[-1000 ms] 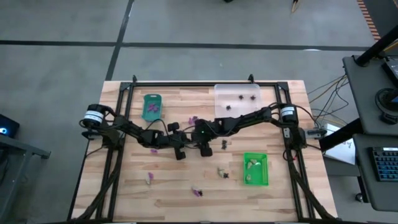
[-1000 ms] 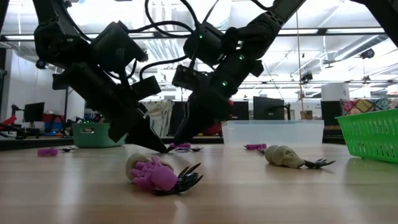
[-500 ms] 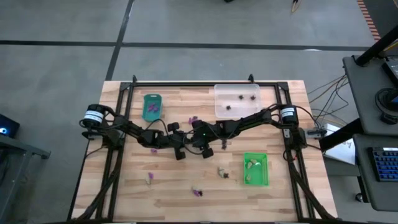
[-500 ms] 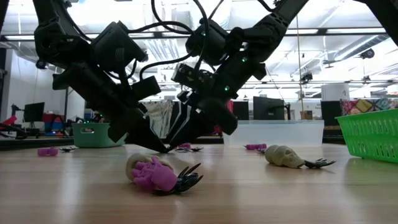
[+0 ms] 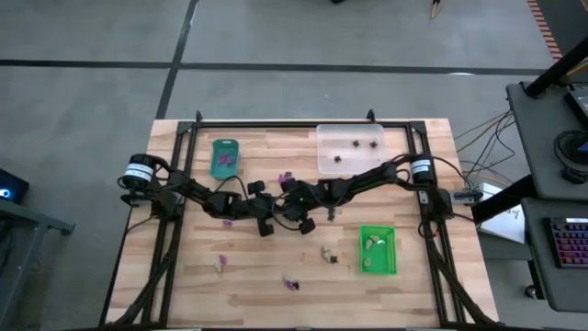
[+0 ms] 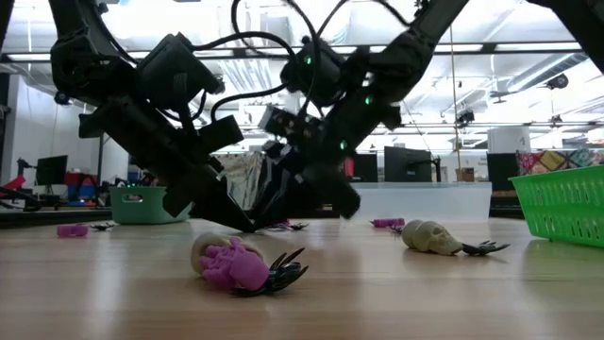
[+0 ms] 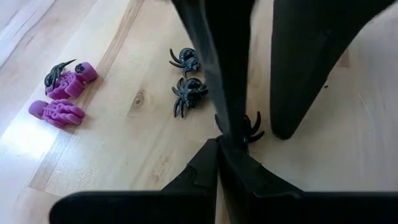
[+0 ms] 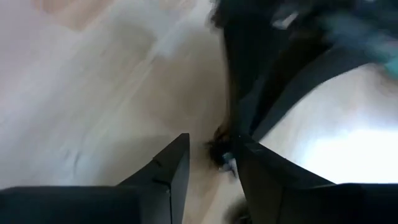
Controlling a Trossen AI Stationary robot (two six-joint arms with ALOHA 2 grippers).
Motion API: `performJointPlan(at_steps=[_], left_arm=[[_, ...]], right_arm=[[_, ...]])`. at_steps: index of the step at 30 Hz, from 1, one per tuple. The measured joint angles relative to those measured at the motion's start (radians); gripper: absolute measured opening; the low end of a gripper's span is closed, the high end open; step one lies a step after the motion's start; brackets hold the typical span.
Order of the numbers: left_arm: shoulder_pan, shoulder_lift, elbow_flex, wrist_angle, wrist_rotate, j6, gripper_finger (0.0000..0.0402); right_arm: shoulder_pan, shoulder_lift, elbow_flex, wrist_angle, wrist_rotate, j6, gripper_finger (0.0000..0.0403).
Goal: Sort Halloween decoration
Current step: Put the black spider toy into the white bin
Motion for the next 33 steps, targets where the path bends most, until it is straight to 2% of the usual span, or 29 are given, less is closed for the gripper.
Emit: performJointPlan(at_steps=[8, 20, 26, 33], left_arm=[[-0.006, 0.0, 0.0, 0.0, 0.008, 0.0, 0.0], [-0.007, -0.043, -0.001, -0.045, 0.028, -0.013, 0.0], [-0.022, -0.133, -0.001, -0.14, 0.045, -0.076, 0.0003], [-0.028, -0.288, 0.0, -0.269, 0.03, -0.077, 0.004]], right_arm=[[-0.004, 0.046, 0.003, 0.046, 0.019, 0.022, 0.0096], [-0.009, 0.035, 0.002, 0.042, 0.005, 0.016, 0.0014], [-0.012, 0.006, 0.002, 0.031, -0.026, 0.117, 0.0009], [-0.019, -0.027, 0.051, -0.016, -0.042, 0.318, 0.0009]])
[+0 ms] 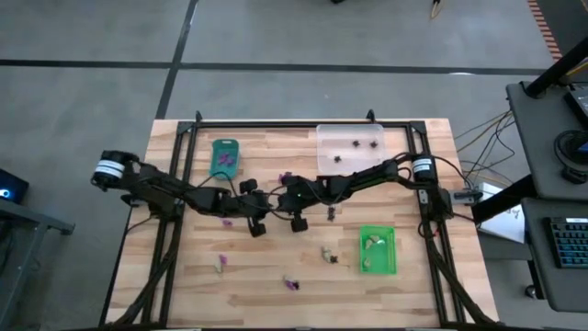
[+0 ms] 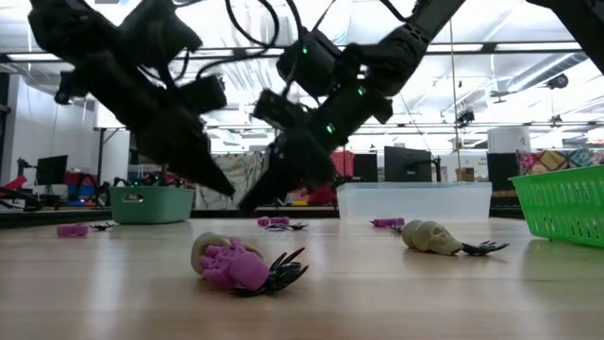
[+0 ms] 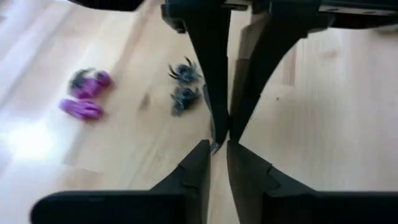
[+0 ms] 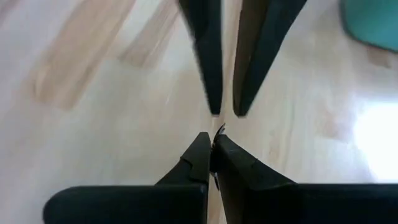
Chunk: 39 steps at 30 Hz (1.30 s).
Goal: Sort Halloween decoration
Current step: Put the black spider toy into the white bin
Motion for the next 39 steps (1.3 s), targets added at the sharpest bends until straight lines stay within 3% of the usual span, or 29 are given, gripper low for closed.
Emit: performJointPlan(at_steps=[10, 17, 26, 32, 39], left_arm=[[0.0, -0.247, 0.001, -0.269, -0.036, -0.024, 0.0088], [0.0, -0.354, 0.001, -0.377, -0.023, -0.184, 0.0088], [-0.004, -0.399, 0.016, -0.499, 0.1, -0.245, 0.0088], [-0.005, -0.395, 0.058, -0.686, 0.121, -0.306, 0.0087], [-0.005, -0.393, 0.069, -0.731, 0.121, -0.33, 0.0087]], right_arm=[[-0.006, -0.03, 0.125, -0.216, -0.008, 0.078, 0.0009], [-0.07, -0.051, 0.326, -0.624, 0.053, -0.035, 0.0009], [-0.229, -0.054, 0.521, -1.089, 0.183, -0.02, 0.0009], [-0.392, -0.053, 0.489, -1.268, 0.214, 0.059, 0.0009], [-0.531, -0.053, 0.357, -1.173, 0.207, 0.068, 0.0009]])
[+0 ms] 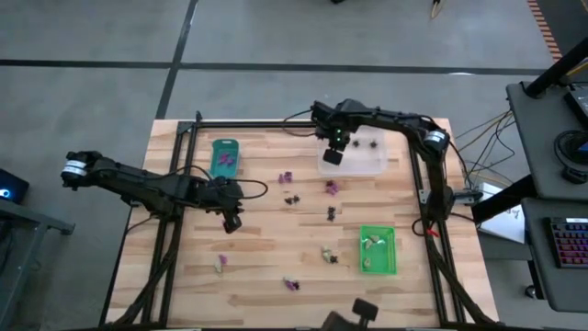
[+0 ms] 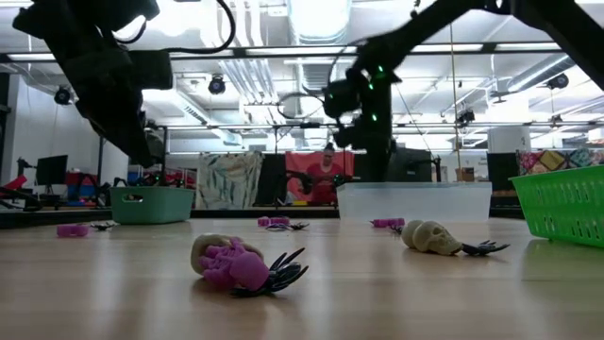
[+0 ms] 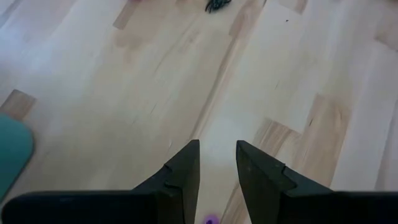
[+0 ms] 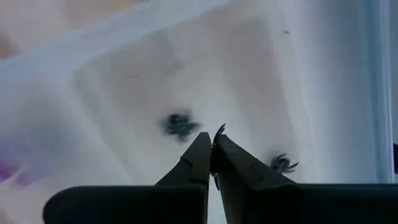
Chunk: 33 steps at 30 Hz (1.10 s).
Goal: Sort Halloween decoration
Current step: Put the black spider toy into the white bin, then put the purple skeleton toy into the blue bin
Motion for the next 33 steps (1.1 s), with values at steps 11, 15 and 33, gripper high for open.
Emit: performJointPlan(at_steps=[11, 15, 33], left_arm=[[0.0, 0.008, 0.0, -0.002, -0.002, -0.04, 0.0087], [-0.005, 0.014, 0.0, -0.05, 0.011, -0.098, 0.0087], [-0.185, 0.099, -0.004, -0.148, -0.002, 0.034, 0.0103]], right_arm=[[-0.046, 0.001, -0.058, 0.115, -0.065, -0.022, 0.0103], [-0.038, -0.016, -0.055, 0.097, -0.09, 0.014, 0.0131], [0.169, -0.421, -0.387, 0.388, -0.14, 0.08, 0.0134]])
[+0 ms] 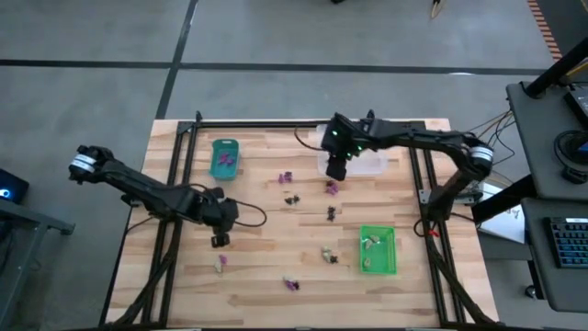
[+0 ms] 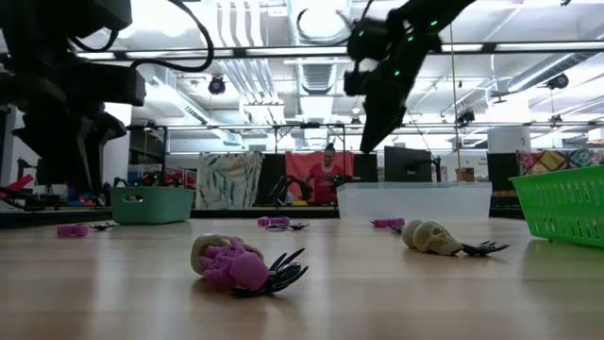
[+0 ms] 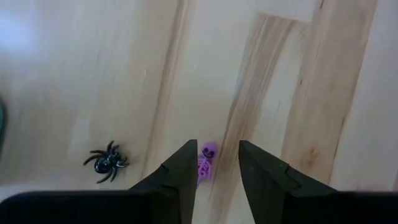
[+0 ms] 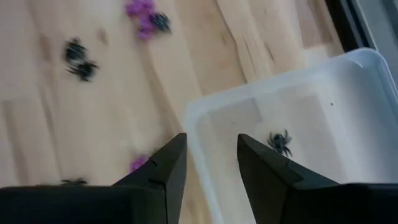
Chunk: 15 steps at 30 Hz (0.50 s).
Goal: Sort Halloween decoration
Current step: Put the purple skeleton toy into the blue bin
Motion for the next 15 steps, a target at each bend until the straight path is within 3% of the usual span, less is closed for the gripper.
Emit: performJointPlan(at_steps=[7, 15], left_arm=[[-0.002, 0.046, -0.005, -0.022, 0.006, 0.01, 0.0146], [-0.002, 0.118, -0.024, -0.022, 0.0, 0.015, 0.0175]], right_arm=[[0.061, -0.16, -0.162, 0.133, 0.0, 0.08, 0.0134], [0.102, -0.254, -0.257, 0.238, 0.001, 0.113, 0.0134]])
